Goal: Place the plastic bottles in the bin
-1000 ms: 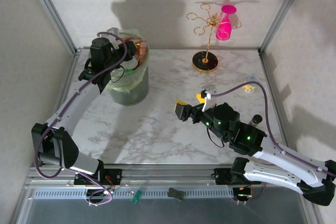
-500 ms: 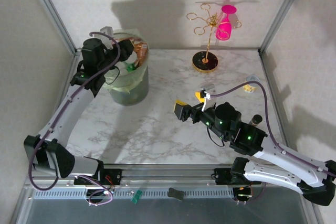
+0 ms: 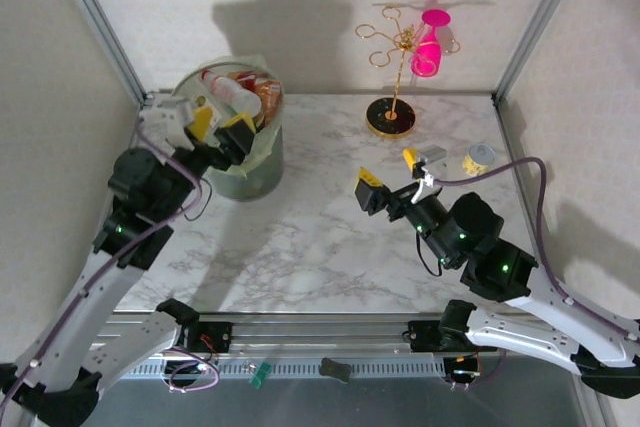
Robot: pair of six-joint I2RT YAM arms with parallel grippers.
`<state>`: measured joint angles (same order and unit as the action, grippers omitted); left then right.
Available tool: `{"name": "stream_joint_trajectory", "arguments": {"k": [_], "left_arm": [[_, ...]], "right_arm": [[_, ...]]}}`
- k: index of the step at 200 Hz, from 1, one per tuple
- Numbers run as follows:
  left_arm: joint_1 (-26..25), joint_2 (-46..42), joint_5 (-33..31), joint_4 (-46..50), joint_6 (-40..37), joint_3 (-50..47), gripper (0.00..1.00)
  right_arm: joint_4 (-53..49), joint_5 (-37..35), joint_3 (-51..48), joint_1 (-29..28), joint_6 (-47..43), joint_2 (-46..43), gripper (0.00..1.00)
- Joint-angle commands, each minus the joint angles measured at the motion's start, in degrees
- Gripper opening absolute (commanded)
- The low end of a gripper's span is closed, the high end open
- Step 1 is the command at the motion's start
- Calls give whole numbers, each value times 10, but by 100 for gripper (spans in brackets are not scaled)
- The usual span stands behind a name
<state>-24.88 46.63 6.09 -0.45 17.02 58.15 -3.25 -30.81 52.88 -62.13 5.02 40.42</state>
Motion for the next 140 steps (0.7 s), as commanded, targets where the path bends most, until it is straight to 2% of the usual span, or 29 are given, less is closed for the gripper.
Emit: {"name": "stream_joint_trajectory", "arguments": {"k": [1,20,29,48,63,79,90,114,140], "left_arm": [[-8,-60,-102,-17,-17,-62,99],[-8,-119,-188,4,-6,-102,99],[-8,-144,-200,-3,-24,-123,99],[-8,-181,-141,-34,-149,-175,99],[-8,-180,-168,-31,-134,-200,99],[-8,-150,-117,-14,-154,-212,99],[-8,-129,-108,-5,-145,-212,99],[-8,-139,-139,-46,-149,-275,99],[-5,-201,-200,-173,-150,-404,99]], "right_arm": [[70,-2,-38,-1,-71,-32,99],[81,-30,-54,0,-80,-47,99],[81,-60,-61,0,-81,-52,99],[92,-98,-81,0,-86,-67,99],[111,-100,-106,-1,-111,-79,99],[162,-108,-154,1,-166,-94,99],[209,-128,-188,5,-187,-104,99],[269,-81,-254,28,-251,-123,99],[402,-57,-352,69,-264,-121,99]]}}
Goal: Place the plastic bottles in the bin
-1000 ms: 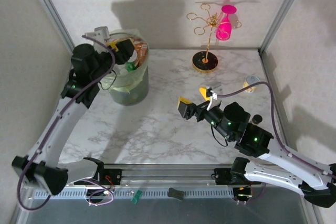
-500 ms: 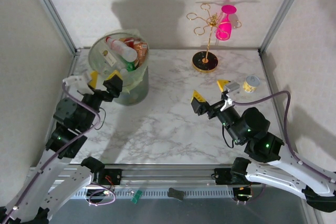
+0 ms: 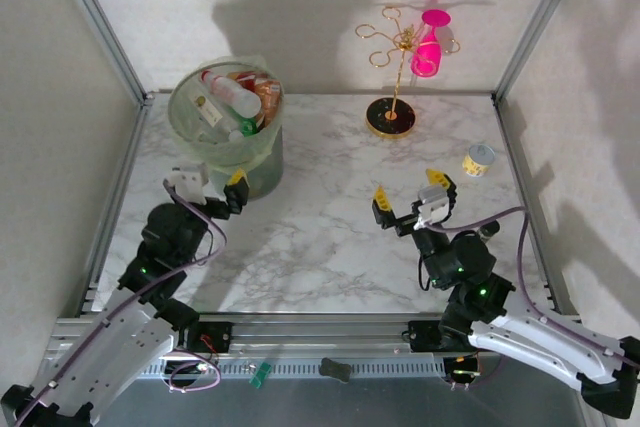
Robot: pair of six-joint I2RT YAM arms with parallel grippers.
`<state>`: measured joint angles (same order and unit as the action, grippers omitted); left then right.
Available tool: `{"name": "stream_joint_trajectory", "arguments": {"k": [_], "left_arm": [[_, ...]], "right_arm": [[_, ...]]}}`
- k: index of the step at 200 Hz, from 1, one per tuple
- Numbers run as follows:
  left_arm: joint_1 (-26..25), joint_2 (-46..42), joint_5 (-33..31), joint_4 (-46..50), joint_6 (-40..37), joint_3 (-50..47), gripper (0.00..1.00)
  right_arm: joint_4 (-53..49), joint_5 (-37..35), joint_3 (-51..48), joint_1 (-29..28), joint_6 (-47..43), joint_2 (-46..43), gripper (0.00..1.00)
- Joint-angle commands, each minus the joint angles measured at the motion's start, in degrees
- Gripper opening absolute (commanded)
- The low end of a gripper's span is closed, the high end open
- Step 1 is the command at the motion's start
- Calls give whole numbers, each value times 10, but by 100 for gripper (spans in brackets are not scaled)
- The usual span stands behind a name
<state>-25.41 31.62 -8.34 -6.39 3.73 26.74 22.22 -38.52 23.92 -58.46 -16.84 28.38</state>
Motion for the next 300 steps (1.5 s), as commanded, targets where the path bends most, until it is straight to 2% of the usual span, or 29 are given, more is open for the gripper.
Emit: {"name": "stream_joint_trajectory", "arguments": {"k": [1,17,41,56,71,92,111,131,147,172,187,206,224,229,238,243,256,265,269,278,287,300], "left_arm": [[0,-53,-60,-117,-16,-94,99],[6,-68,-127,-163,24,-148,99],[40,-52,-147,-215,61,-200,99],[68,4,-146,-273,86,-219,99],[90,88,-130,-305,42,-198,99],[115,163,-181,-355,31,-202,99],[158,187,-122,-448,48,-248,99],[183,254,-96,-572,12,-278,99],[206,307,-29,-630,-15,-270,99],[210,385,-24,-725,-7,-264,99],[210,438,-26,-757,10,-247,99],[210,507,-15,-806,3,-238,99],[211,579,-3,-869,-2,-228,99],[210,575,4,-849,-7,-216,99],[210,556,32,-732,-17,-173,99],[208,564,45,-699,-29,-150,99],[214,565,22,-678,-12,-140,99],[221,565,31,-670,-5,-136,99],[222,567,31,-668,-3,-134,99],[222,565,33,-666,-3,-133,99],[223,566,33,-668,-2,-134,99],[226,567,38,-668,-1,-133,99]], "right_arm": [[150,19,-65,34,-45,0,99],[170,20,-82,69,-9,18,99],[213,25,-119,120,3,51,99],[244,19,-140,153,-10,78,99],[329,15,-176,183,-17,103,99],[300,49,-167,257,39,143,99],[321,57,-166,287,37,195,99],[328,68,-166,346,86,260,99],[333,83,-165,394,124,310,99],[368,100,-174,455,172,384,99],[378,161,-171,488,179,401,98],[483,234,-198,536,213,427,98],[460,263,-172,563,232,451,99],[459,274,-162,567,227,460,99],[465,286,-153,569,212,476,99],[484,292,-156,570,203,490,98],[628,293,-190,572,199,571,98],[739,294,-201,570,186,632,98],[698,308,-192,570,185,621,99],[519,330,-130,570,183,586,99],[531,347,-116,574,178,605,99],[522,313,-117,575,192,602,99]]}}
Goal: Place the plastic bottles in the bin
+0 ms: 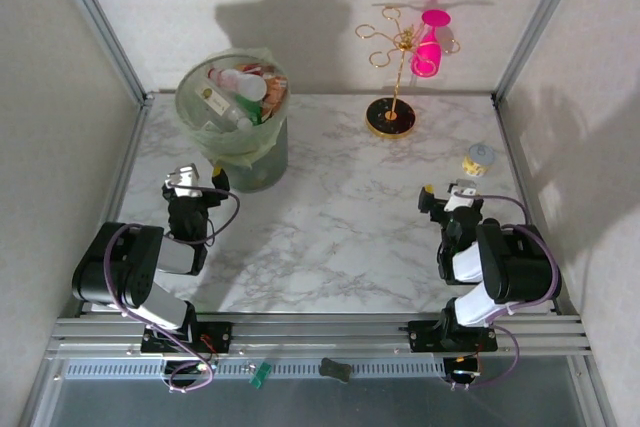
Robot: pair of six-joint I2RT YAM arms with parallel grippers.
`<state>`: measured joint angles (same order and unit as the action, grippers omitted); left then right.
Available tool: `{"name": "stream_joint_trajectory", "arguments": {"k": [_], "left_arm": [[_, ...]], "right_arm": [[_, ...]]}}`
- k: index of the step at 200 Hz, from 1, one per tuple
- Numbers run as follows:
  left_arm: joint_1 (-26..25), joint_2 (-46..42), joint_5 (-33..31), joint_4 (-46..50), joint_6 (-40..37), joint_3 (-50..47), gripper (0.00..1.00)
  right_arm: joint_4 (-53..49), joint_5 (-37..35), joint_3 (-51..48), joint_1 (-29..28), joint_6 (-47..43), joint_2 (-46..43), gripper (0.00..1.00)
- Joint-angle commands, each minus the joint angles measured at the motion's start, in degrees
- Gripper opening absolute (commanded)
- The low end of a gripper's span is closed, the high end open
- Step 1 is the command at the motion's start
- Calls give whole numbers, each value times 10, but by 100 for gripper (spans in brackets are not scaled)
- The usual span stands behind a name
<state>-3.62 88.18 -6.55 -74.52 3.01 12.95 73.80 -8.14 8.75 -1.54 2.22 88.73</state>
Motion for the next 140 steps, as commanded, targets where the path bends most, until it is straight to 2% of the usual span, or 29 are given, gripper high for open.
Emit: {"name": "stream_joint_trajectory", "arguments": {"k": [1,109,119,128,140], "left_arm": [[8,1,20,14,7,4,99],[10,0,24,16,8,5,99],[10,0,-4,0,19,-2,99],[10,-2,-54,-26,37,-18,99],[-2,-1,-78,-17,31,-13,99]], "right_arm": [[8,9,34,6,0,-1,99],[3,14,38,9,1,-1,99],[3,14,38,8,1,-1,99],[3,13,37,9,1,-1,99],[3,14,37,9,0,-1,99]]}}
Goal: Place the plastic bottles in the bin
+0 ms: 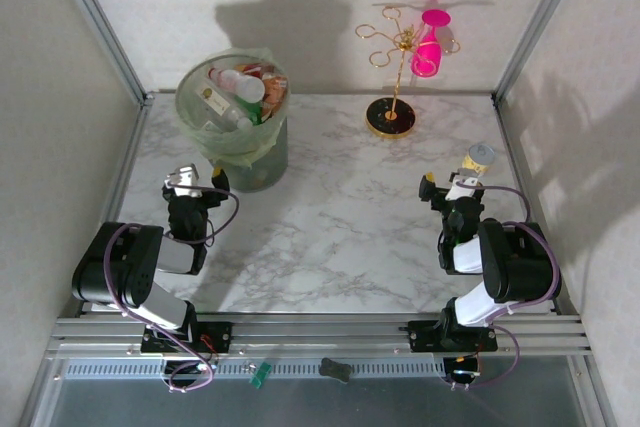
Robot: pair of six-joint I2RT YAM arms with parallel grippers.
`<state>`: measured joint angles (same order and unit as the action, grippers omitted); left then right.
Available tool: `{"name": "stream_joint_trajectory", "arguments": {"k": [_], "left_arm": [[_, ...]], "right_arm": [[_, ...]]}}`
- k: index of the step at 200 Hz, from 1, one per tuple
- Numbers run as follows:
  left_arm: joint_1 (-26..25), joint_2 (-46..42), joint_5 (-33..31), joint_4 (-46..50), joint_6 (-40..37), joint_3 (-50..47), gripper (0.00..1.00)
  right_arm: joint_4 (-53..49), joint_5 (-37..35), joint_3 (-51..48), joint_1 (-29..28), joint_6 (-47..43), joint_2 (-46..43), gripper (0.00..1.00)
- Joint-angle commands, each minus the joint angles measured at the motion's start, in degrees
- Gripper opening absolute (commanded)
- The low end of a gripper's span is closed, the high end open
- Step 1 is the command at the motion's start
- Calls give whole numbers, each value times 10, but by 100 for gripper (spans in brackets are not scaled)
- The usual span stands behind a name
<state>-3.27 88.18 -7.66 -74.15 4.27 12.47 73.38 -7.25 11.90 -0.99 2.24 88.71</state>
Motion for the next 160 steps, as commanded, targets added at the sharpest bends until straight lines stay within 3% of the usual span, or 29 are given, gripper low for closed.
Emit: {"name": "stream_joint_trajectory", "arguments": {"k": [1,28,160], "left_arm": [[-6,-1,-67,-21,17,-8,99],[-4,2,22,6,-12,8,99],[-2,1,24,8,-11,8,99]], "right_arm": [[7,5,6,3,0,-1,99],[8,5,6,4,0,-1,99],[10,6,4,3,0,-2,99]]}}
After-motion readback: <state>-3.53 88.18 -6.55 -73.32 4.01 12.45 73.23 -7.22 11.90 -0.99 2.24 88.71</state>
